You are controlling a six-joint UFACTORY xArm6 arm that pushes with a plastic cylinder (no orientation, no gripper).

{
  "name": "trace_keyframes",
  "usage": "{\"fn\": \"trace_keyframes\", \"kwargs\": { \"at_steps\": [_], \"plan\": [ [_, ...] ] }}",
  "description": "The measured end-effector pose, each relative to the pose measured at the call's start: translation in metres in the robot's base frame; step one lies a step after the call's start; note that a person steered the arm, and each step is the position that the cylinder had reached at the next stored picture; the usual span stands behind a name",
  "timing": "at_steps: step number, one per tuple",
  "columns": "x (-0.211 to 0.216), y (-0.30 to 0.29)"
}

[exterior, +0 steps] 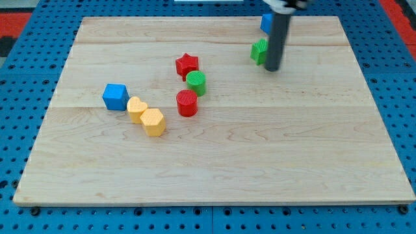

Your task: Slightly push the green star towards top center of the board

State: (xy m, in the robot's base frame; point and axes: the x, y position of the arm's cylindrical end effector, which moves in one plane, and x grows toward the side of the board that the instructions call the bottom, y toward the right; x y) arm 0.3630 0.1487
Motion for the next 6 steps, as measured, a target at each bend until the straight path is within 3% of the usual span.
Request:
{"fn": "trace_keyframes", "kwargs": {
  "at_steps": [1,2,3,4,6],
  "plan": [
    [-0.02,0.028],
    [-0.022,-0.007],
    [-0.012,0.045],
    [-0.02,0.053],
    [-0.035,-0.061]
  ]
}}
